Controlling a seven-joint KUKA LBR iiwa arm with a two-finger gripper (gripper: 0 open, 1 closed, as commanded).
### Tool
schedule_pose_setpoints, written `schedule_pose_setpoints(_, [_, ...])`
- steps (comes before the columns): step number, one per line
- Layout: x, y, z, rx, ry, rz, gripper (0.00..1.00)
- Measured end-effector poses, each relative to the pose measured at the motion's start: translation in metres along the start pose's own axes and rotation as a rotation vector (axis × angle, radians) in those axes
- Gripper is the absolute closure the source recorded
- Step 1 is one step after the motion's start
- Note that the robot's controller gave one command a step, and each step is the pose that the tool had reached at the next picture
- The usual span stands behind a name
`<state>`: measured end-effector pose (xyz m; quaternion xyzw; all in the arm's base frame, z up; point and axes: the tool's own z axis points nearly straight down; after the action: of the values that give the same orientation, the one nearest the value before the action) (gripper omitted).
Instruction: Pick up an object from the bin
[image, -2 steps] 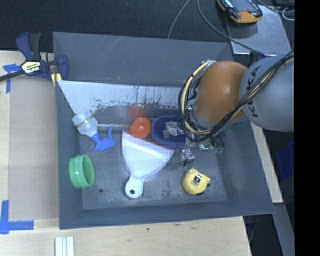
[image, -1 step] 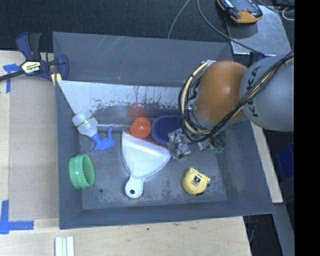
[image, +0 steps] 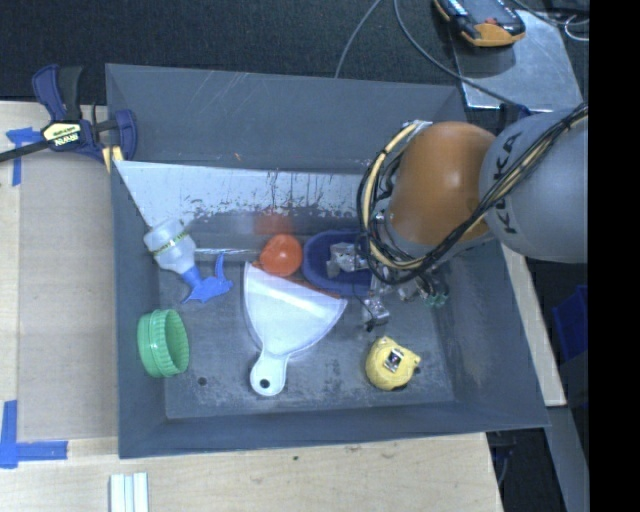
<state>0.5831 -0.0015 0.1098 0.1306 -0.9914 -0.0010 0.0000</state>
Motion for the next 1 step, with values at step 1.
schedule_pose_setpoints(1, [0.0000, 0.0001, 0.0000, 0.000, 0.000, -0.001, 1.00])
